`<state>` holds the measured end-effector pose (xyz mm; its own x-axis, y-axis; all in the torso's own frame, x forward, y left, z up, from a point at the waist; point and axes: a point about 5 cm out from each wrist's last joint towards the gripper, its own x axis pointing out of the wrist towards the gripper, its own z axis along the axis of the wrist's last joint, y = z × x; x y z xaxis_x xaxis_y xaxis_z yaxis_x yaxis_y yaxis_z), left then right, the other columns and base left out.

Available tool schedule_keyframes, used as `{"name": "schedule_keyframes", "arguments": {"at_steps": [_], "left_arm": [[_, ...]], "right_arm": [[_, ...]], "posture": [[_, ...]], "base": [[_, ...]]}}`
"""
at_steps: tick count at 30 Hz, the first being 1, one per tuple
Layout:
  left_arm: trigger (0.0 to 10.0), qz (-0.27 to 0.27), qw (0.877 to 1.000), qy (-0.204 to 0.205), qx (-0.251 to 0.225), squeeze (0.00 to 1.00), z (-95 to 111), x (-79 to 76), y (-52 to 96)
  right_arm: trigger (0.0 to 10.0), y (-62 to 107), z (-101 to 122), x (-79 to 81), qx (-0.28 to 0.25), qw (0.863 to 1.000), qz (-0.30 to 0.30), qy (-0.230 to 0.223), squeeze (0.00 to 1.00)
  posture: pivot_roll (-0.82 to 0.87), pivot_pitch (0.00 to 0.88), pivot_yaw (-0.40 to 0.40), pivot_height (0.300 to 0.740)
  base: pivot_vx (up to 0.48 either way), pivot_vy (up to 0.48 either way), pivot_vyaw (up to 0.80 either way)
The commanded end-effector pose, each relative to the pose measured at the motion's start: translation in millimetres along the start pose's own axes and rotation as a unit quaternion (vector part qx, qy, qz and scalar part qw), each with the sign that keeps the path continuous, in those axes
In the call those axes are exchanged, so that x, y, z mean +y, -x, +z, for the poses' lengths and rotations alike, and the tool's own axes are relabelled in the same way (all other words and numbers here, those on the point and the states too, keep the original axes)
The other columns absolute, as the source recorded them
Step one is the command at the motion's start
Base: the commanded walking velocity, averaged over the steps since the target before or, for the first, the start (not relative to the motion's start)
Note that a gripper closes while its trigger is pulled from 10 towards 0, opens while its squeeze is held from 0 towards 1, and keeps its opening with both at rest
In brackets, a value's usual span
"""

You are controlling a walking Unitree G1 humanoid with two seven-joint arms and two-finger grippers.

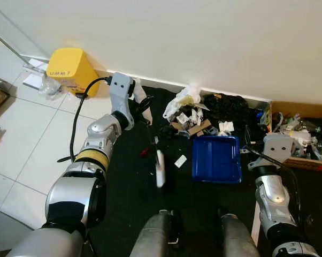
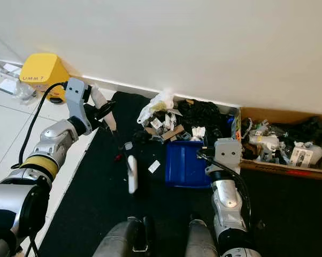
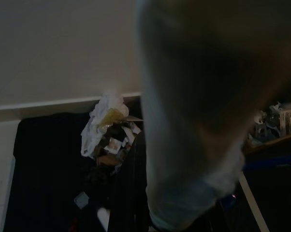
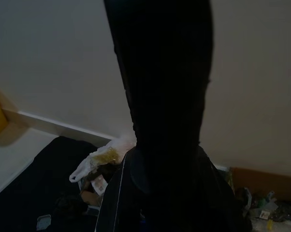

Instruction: Sweep floor

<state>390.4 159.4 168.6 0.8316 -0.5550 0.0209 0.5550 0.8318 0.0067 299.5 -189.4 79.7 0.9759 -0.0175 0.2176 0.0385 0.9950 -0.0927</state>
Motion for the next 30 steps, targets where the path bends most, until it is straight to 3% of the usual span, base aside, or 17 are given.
{"name": "schedule_keyframes", "arguments": {"at_steps": [1,6,8,9,14,16,23,24,27,30], "left_arm": [[10.0,0.003,1.0,0.021,0.007,0.0,-8.0,-4.5,-1.2],[10.0,-0.011,0.998,0.068,0.004,0.0,-15.6,-24.8,-13.4],[10.0,-0.011,0.998,0.068,0.004,0.0,-15.6,-24.8,-13.4],[10.0,-0.021,0.996,0.092,0.007,0.0,-19.8,-34.6,-18.2],[10.0,-0.029,0.993,0.116,0.007,0.0,-22.0,-43.3,-22.9],[10.0,-0.053,0.988,0.148,0.001,0.0,-20.6,-56.3,-30.8],[10.0,-0.084,0.978,0.191,-0.014,0.0,-13.8,-68.6,-39.1],[10.0,-0.112,0.971,0.212,-0.013,0.0,-12.9,-76.6,-42.2],[10.0,-0.124,0.968,0.217,-0.011,0.0,-13.0,-80.6,-43.4],[10.0,-0.177,0.958,0.224,-0.021,0.0,-5.8,-89.9,-46.5]], "right_arm": [[10.0,30.5,-39.3,34.9,0.114,0.991,0.03,-0.061,0.0],[10.0,29.8,-37.2,35.7,0.11,0.992,0.03,-0.062,0.0],[10.0,29.8,-37.2,35.7,0.11,0.992,0.03,-0.062,0.0],[10.0,29.3,-35.8,36.7,0.107,0.992,0.031,-0.063,0.0],[10.0,29.1,-35.1,37.3,0.106,0.992,0.031,-0.064,0.0],[10.0,28.9,-34.8,37.5,0.105,0.992,0.031,-0.064,0.0],[10.0,29.1,-34.7,37.4,0.105,0.992,0.029,-0.064,0.0],[10.0,29.2,-34.6,37.0,0.105,0.992,0.029,-0.065,0.0],[10.0,29.3,-34.6,36.9,0.106,0.992,0.028,-0.065,0.0],[10.0,29.4,-34.7,36.3,0.106,0.992,0.028,-0.066,0.0]], "posture": [[0.09,0.398,0.257,0.74],[0.06,0.437,0.258,0.74],[0.06,0.437,0.258,0.74],[0.05,0.446,0.261,0.74],[0.05,0.448,0.262,0.74],[0.05,0.447,0.261,0.74],[0.05,0.443,0.261,0.74],[0.06,0.439,0.259,0.74],[0.06,0.438,0.257,0.74],[0.07,0.43,0.257,0.74]], "base": [[0.0,0.0,0.0],[0.0,0.0,0.0],[0.0,0.0,0.0],[0.0,0.0,0.0],[0.0,0.0,0.0],[0.0,0.0,0.0],[0.0,0.0,0.0],[0.0,0.0,0.0],[0.0,0.0,0.0],[0.0,0.0,0.0]]}}
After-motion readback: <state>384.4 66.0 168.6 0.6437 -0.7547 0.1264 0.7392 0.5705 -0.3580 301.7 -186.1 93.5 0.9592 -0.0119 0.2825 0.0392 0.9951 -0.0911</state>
